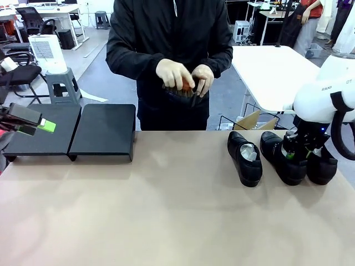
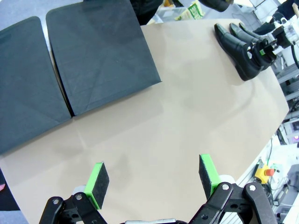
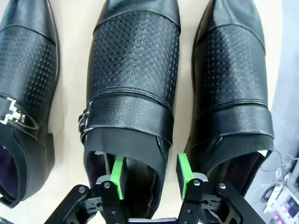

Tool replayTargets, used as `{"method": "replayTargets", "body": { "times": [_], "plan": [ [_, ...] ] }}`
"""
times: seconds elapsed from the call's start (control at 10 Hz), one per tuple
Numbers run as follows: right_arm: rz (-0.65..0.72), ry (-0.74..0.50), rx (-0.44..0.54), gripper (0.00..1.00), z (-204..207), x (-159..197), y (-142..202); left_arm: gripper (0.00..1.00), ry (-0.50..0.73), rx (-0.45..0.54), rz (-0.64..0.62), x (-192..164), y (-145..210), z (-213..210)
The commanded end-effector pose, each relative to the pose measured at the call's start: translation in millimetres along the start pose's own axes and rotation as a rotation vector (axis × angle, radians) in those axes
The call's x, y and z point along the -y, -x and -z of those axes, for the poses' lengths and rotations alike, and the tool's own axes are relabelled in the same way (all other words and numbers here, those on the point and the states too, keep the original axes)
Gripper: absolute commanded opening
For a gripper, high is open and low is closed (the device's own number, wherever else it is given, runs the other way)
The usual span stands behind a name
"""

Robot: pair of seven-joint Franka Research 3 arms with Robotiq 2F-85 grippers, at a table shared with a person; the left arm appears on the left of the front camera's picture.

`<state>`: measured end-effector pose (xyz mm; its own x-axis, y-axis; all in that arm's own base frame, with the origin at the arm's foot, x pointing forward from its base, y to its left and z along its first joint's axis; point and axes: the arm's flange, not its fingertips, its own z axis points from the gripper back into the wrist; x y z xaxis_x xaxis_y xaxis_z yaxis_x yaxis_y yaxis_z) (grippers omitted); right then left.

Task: Organize the shoes by placing them on the stand.
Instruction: Pick up one Shoe and place it in the middle of the table.

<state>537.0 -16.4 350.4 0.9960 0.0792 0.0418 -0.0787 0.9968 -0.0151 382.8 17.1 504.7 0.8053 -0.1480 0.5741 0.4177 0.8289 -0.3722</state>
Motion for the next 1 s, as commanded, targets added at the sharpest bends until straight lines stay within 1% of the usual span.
{"method": "replayTargets", "body": {
  "times": [0.0, 0.1, 0.2, 0.4, 0.7, 0.9],
  "plan": [
    [-0.005, -0.003, -0.008, 0.58, 2.4, 5.1, -9.7, 1.0, 0.022, 0.012, 0.01, -1.3, 0.8, 0.0],
    [-0.034, -0.006, 0.006, 0.56, 2.2, 5.5, -8.5, 1.0, 0.022, 0.012, 0.01, -1.3, 0.8, 0.0],
    [-0.052, -0.001, 0.012, 0.37, 2.3, 5.1, -7.8, 1.0, 0.022, 0.012, 0.01, -1.3, 0.8, 0.0],
    [-0.066, -0.004, -0.013, 0.0, 12.1, 6.5, -7.6, 1.0, 0.022, 0.012, 0.01, -1.3, 0.8, 0.0],
    [-0.079, -0.049, -0.06, 0.0, 24.9, 9.5, -8.0, 1.0, 0.022, 0.012, 0.01, -1.3, 0.8, 0.0],
    [-0.077, -0.057, -0.049, 0.0, 22.1, 9.4, -6.5, 1.0, 0.022, 0.012, 0.01, -1.3, 0.8, 0.0]
  ]
}}
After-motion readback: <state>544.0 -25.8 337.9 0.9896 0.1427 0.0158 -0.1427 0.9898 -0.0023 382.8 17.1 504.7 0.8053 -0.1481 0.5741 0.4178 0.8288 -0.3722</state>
